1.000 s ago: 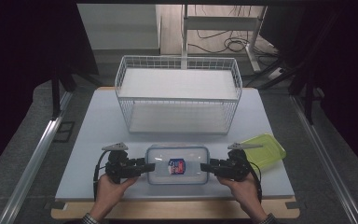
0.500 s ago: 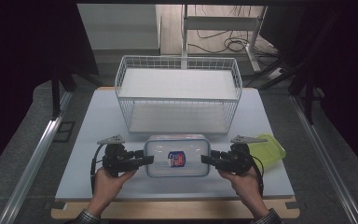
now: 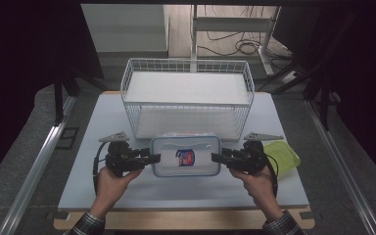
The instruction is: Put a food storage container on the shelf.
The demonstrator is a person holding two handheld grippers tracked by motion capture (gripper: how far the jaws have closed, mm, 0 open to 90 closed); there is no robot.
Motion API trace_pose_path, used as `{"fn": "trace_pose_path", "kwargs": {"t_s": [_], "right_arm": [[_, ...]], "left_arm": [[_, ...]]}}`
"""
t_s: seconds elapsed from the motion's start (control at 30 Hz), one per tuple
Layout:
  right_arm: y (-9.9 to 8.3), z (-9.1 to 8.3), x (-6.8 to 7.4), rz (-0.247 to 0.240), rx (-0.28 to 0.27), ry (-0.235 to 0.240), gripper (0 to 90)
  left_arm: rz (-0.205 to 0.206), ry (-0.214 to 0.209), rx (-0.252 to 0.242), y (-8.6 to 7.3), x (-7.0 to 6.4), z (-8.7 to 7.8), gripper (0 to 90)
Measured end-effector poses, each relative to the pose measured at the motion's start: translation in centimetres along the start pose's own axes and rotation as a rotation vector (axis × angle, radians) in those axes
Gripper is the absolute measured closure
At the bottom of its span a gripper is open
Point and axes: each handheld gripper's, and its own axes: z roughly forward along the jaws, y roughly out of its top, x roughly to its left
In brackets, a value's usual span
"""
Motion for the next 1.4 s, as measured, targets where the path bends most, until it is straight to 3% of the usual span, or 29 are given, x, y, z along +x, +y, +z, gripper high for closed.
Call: {"fn": "trace_pose_path", "kwargs": {"t_s": [0.67,1.4], "right_arm": [[5.3,-0.4,0.0,-0.015,-0.064,0.014,51.9],[11.2,0.1,-0.6,-0.007,-0.104,0.013,51.8]], "left_arm": [[0.037,0.025,-0.029,5.7,-0.3,-1.4,50.5],[0.032,0.027,-0.065,11.9,1.1,-2.3,50.6]]}}
